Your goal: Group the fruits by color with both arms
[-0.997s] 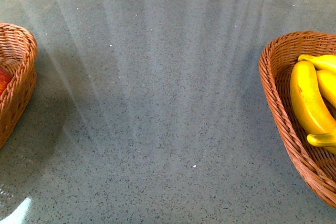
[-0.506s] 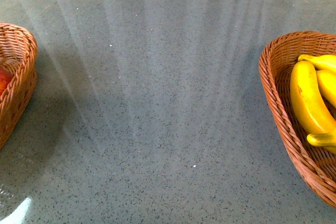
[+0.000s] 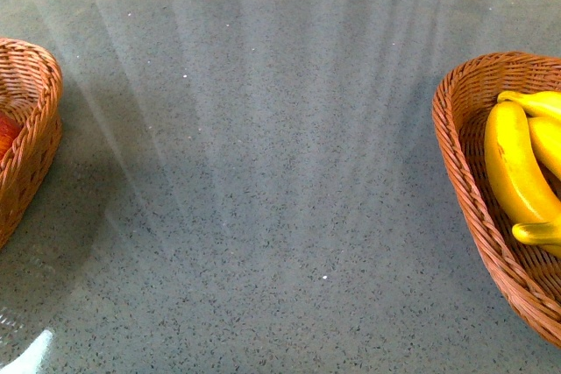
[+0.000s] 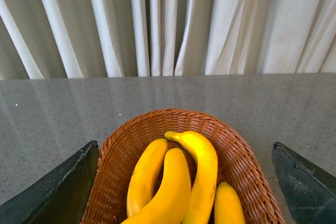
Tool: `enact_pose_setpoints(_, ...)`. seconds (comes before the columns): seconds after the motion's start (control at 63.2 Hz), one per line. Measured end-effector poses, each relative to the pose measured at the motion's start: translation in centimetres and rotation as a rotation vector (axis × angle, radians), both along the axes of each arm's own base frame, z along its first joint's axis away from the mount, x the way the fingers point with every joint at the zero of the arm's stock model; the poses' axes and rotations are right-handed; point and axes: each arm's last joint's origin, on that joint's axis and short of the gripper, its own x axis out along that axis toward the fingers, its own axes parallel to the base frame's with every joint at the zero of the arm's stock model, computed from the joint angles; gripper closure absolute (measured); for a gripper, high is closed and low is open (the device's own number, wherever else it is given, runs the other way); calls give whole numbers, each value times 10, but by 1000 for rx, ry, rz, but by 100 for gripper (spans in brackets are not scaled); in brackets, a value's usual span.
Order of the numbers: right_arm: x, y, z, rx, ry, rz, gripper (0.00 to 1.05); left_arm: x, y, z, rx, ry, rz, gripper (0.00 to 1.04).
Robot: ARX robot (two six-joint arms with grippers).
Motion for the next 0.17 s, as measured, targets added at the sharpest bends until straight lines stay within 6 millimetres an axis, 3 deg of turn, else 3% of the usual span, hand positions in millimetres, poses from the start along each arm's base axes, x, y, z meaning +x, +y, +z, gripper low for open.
enact_pose_setpoints(0.174,0,0,0,0,0,0,9,0,0,0,0,0,0,9)
